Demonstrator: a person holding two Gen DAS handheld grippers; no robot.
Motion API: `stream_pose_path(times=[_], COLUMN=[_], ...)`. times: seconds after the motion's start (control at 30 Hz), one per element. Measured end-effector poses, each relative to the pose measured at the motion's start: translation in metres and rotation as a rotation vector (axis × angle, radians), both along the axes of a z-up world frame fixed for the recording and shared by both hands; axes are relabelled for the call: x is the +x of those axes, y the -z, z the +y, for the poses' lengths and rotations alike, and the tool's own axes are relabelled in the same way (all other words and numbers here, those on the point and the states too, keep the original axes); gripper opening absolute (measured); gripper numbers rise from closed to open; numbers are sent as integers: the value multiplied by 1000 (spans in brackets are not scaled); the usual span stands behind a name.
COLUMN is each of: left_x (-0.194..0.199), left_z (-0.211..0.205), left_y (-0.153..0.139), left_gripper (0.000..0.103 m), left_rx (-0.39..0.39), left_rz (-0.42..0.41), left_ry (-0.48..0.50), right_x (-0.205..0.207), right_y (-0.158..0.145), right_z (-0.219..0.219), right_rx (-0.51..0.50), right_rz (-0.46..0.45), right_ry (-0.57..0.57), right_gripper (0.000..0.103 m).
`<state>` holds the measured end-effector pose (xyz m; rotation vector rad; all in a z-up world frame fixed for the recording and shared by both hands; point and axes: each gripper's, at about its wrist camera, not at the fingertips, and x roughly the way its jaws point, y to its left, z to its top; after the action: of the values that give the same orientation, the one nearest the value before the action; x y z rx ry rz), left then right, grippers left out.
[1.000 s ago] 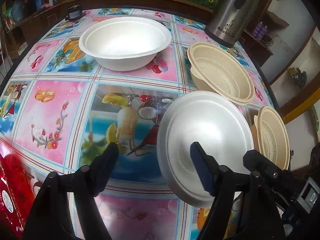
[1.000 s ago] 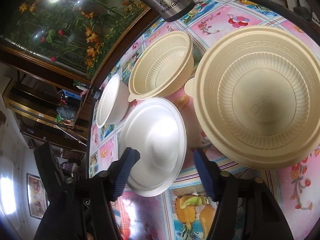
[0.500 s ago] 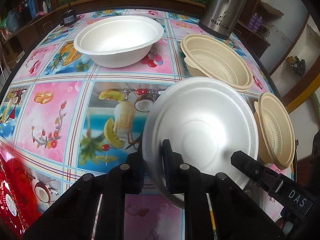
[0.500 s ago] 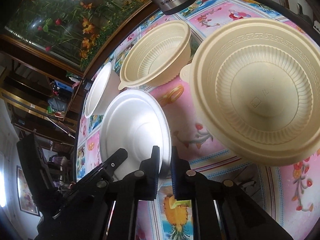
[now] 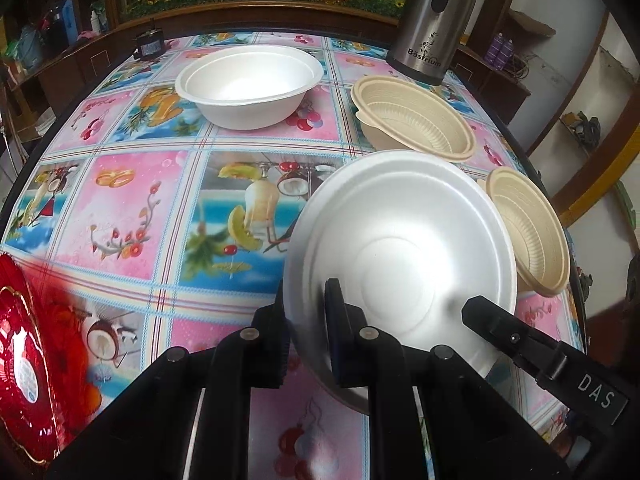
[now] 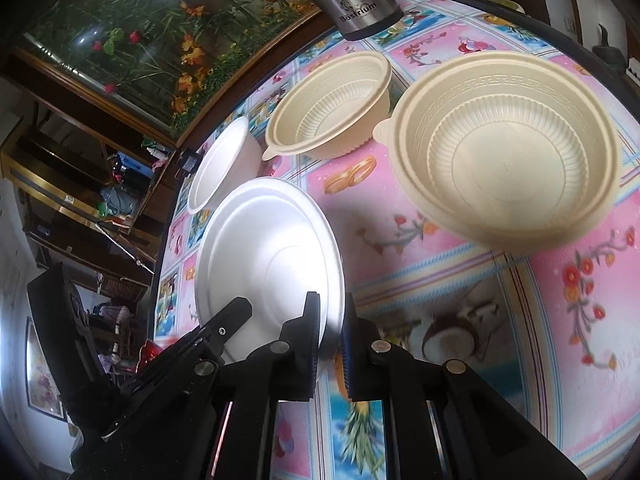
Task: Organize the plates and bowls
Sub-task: 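Lift the white plate with the left tool and carry it toward the red plates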
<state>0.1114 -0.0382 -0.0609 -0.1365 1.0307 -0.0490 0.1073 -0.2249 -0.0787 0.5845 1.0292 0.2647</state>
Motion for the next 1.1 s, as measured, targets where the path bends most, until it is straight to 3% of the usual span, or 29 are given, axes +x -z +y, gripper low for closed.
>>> stream_pose_path(times=[0.57, 1.1], left_x=[-55, -116], left_z=[34, 108], left_y=[-14, -56], left_gripper=[13, 13], left_rx=[-27, -28], left_rz=[-38, -176], left_ry=[-51, -200], right_x=[-40, -69], right_y=[-12, -52], right_z=[27, 96], right_rx=[-16, -21], right_rz=[-44, -160], right_ry=[-79, -241], right_gripper=[10, 9])
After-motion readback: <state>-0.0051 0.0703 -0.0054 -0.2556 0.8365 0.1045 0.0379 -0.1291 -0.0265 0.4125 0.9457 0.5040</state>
